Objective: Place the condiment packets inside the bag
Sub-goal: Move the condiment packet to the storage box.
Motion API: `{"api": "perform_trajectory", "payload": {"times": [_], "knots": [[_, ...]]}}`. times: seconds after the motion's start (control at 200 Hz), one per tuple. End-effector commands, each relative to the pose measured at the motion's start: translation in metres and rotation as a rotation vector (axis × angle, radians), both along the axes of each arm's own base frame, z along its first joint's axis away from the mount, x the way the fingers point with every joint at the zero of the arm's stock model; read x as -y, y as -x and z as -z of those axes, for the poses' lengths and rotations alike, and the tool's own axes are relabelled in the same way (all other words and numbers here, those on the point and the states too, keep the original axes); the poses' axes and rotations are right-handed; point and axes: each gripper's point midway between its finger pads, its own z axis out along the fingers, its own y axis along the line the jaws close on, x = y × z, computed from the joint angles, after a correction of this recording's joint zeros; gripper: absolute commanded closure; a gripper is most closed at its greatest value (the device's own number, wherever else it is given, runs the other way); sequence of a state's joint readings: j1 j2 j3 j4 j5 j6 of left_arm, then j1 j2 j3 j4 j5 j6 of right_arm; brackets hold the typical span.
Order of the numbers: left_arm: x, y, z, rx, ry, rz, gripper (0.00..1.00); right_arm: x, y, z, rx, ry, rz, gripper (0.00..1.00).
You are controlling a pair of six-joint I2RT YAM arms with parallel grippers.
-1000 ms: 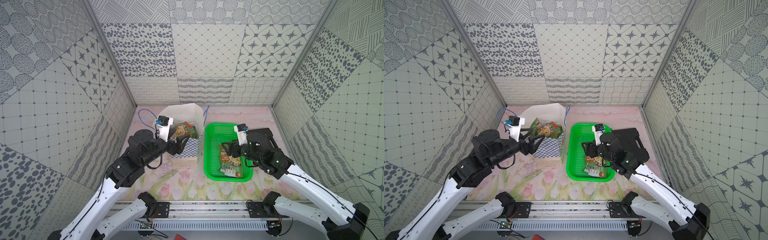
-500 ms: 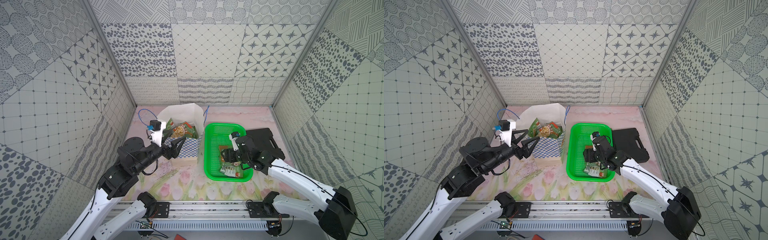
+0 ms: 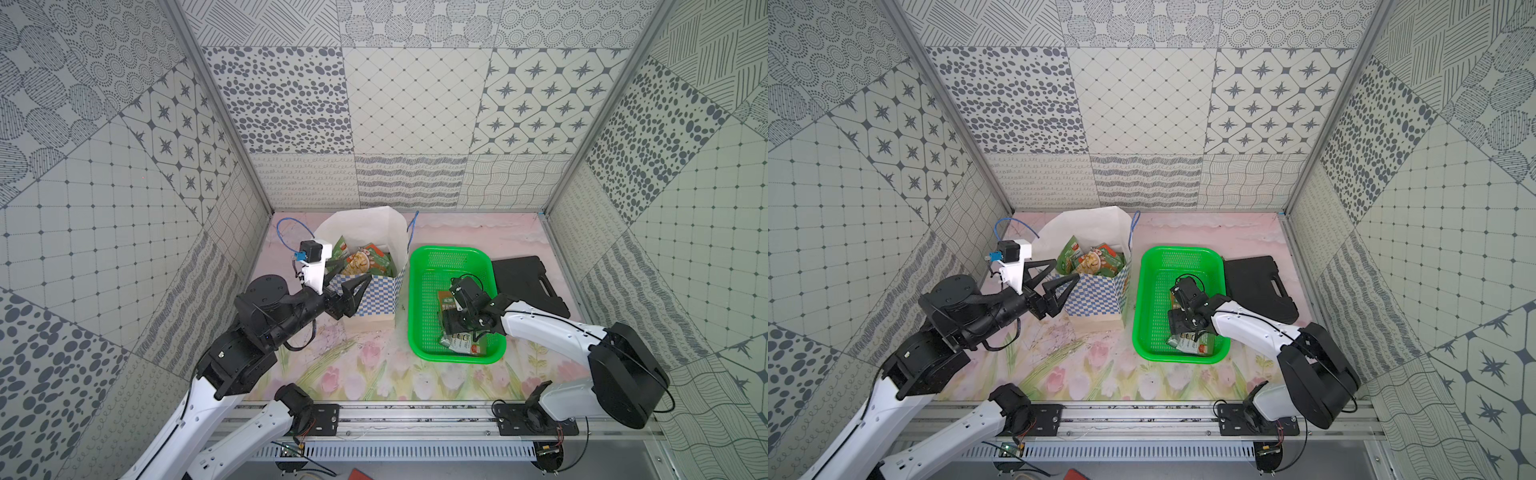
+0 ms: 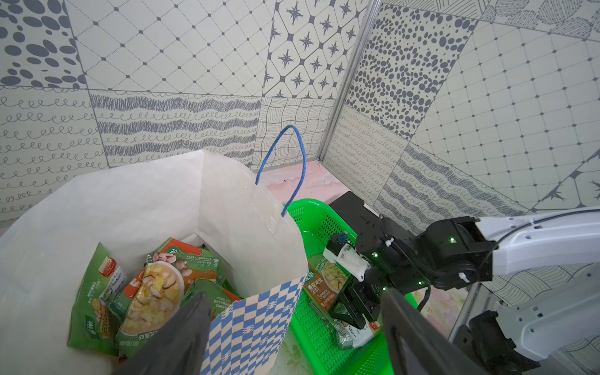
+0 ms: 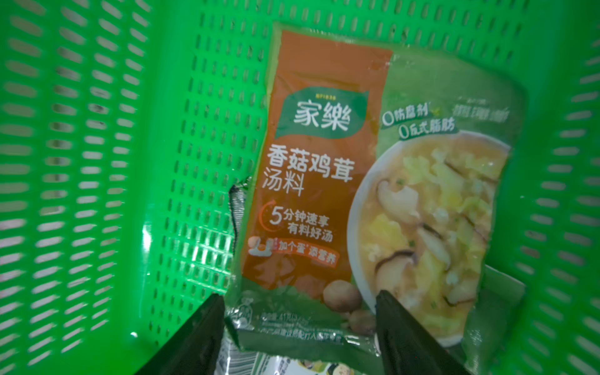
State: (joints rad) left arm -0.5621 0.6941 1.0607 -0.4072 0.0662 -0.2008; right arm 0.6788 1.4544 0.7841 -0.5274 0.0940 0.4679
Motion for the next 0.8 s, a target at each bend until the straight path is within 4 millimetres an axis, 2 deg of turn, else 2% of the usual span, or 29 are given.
{"api": "perform_trajectory", "payload": {"times": [0.0, 0.16, 0.335, 0.615, 0.72, 0.795], "knots": [[0.002, -0.003, -0.017, 0.072, 0.022, 0.001, 0.14, 0.001, -0.008, 0.009, -0.011, 0.046, 0.012, 0.24], [0.002, -0.003, -0.017, 0.072, 0.02, -0.001, 0.14, 0.003, -0.021, 0.025, -0.025, 0.114, 0.035, 0.25], [0.002, -0.003, -0.017, 0.074, 0.017, -0.001, 0.14, -0.001, -0.051, 0.016, 0.025, 0.12, 0.057, 0.27], [0.002, -0.002, -0.018, 0.077, 0.016, 0.002, 0.14, -0.01, -0.109, 0.009, 0.064, -0.022, 0.07, 0.27], [0.001, -0.002, -0.018, 0.079, 0.015, -0.002, 0.14, -0.012, -0.119, -0.004, 0.092, -0.034, 0.075, 0.26], [0.001, -0.002, -0.018, 0.079, 0.015, -0.004, 0.14, -0.012, -0.121, -0.023, 0.129, -0.051, 0.086, 0.26]]}}
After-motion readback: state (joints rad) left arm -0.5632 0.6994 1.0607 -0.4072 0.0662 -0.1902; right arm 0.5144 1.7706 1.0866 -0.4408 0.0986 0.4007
